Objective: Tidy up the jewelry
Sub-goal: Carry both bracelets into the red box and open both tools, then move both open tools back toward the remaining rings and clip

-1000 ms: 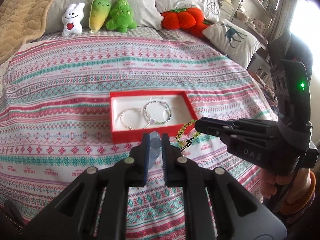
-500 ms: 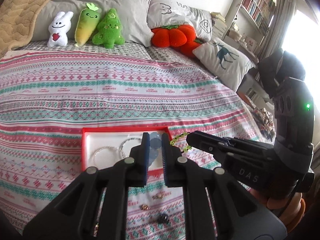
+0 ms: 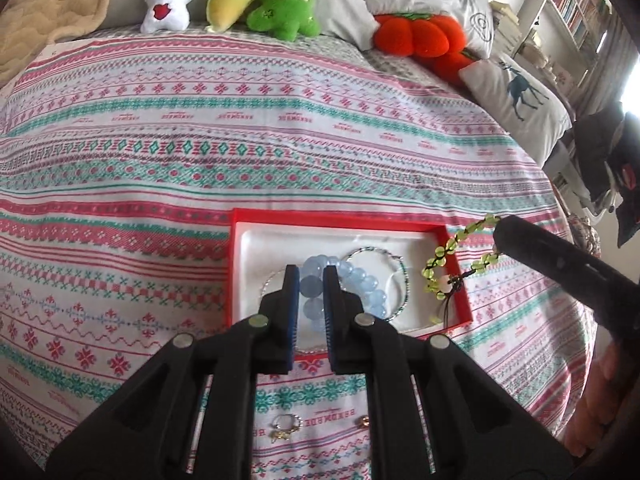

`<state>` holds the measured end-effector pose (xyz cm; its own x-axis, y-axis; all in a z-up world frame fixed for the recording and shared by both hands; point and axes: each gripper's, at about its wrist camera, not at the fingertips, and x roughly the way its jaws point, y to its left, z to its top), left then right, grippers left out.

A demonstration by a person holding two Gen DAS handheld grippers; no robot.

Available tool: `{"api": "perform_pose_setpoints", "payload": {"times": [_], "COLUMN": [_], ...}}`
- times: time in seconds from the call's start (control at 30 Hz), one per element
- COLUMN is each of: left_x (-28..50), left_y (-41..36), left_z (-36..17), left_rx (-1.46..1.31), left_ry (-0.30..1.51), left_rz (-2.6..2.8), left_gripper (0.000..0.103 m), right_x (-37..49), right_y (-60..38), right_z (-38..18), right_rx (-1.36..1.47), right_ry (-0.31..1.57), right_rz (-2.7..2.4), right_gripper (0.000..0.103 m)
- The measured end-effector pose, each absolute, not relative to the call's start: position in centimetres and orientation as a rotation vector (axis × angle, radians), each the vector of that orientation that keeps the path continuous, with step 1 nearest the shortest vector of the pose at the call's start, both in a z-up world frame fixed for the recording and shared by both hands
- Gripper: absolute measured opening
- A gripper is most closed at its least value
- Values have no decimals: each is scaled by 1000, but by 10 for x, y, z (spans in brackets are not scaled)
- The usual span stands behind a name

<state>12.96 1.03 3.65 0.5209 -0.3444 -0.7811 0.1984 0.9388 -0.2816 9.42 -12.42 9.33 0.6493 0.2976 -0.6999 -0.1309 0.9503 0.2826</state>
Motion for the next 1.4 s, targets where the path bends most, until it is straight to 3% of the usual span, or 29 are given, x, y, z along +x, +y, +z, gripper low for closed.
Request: {"api": "perform_pose_setpoints", "payload": {"times": [0.5, 0.57, 0.7, 0.97, 1.07, 1.1, 1.13, 1.17, 1.4], "left_x": [132, 130, 126, 106, 95, 91, 87, 84, 62], "left_y": [6, 5, 5, 17, 22, 25, 28, 30, 45], "left_z": [34, 37, 45, 60, 62, 62, 60, 59, 43], "left_rx": [-70, -56, -48, -27, -18, -16, -15, -14, -13], "left_ry": [960, 948, 938, 934, 939, 946, 955, 964, 1030], "left_rz": [-283, -282, -296, -283, -269, -265, -261, -259, -258], "left_gripper": [13, 14, 36, 69, 80, 82, 83, 83, 86], "right_x": [119, 120, 116, 95, 82, 79, 75, 71, 45], "right_y": [-144, -145, -143, -142, -141, -140, -140, -139, -139], "right_z": [41, 41, 45, 56, 58, 57, 57, 58, 53], "right_rx": [197, 195, 169, 109, 80, 75, 70, 69, 31], "right_ry": [949, 953, 961, 966, 968, 969, 970, 963, 975], "right_rz": [139, 138, 144, 151, 162, 164, 166, 166, 183], "right_gripper": [7, 14, 14, 20, 30, 43, 64, 70, 72]}}
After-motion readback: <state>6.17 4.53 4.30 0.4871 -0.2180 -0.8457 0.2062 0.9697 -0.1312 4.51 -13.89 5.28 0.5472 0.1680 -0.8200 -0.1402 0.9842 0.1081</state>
